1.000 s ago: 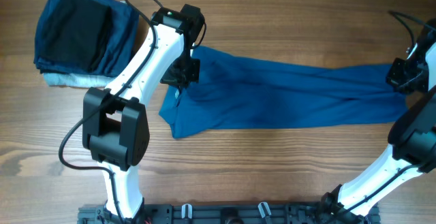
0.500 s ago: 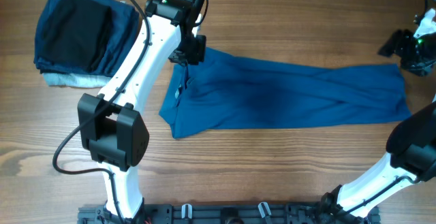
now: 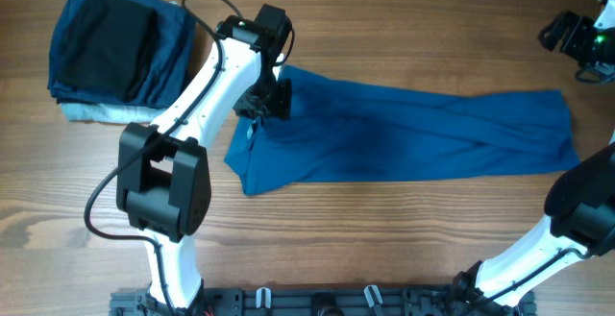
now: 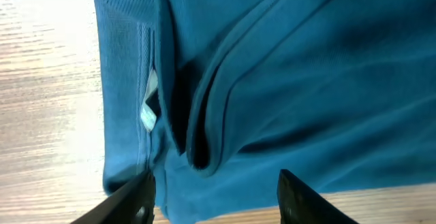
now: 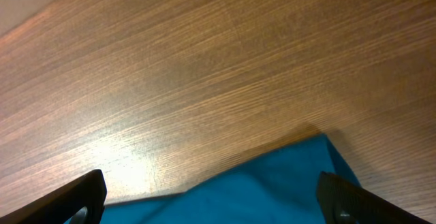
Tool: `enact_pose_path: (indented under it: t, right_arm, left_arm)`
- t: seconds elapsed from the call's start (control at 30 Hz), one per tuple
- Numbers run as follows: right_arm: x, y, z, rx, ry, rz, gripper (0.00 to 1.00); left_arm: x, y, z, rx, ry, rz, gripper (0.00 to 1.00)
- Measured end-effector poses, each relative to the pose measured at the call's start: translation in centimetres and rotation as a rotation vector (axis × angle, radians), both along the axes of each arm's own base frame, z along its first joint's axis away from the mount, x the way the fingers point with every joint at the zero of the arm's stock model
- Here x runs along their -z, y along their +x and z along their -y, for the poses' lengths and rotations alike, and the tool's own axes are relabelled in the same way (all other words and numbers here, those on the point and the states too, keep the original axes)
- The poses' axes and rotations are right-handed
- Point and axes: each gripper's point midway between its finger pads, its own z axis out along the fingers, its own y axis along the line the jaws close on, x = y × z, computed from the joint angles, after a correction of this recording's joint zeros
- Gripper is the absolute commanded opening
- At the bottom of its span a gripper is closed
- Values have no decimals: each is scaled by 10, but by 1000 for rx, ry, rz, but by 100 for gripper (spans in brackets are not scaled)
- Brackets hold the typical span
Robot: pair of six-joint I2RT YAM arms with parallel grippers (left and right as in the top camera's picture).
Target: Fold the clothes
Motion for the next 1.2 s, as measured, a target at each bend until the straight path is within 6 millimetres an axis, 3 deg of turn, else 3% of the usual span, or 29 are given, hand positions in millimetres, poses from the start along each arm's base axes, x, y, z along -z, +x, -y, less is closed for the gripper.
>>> enact_pose_path:
  t: [0.17, 0.4, 0.63, 0.7, 0.87, 1.0, 1.07, 1.2]
  right_arm:
    - [-1, 2, 1, 0, -4, 8, 99]
    - [-1, 2, 1, 0, -5, 8, 99]
    - [-1, 2, 1, 0, -5, 8, 99]
    - [-1, 2, 1, 0, -5, 8, 100]
    - [-1, 2, 1, 0, -5, 8, 99]
    - [-1, 2, 1, 0, -5, 9, 99]
    - [-1, 2, 1, -1, -5, 9, 99]
    - [-1, 2, 1, 0, -5, 8, 99]
  left_arm:
    - [23, -2, 0, -42, -6, 4, 47]
    - [25, 5, 4, -53, -22, 33, 45]
    - [32, 4, 3, -57, -22, 32, 16]
    - [32, 3, 3, -59, -20, 27, 13]
    - [28, 1, 2, -57, -19, 27, 13]
    - [-10, 2, 2, -57, -57, 112, 14]
    - [-22, -4, 0, -57, -59, 117, 22]
    - [-21, -9, -2, -61, -50, 95, 35]
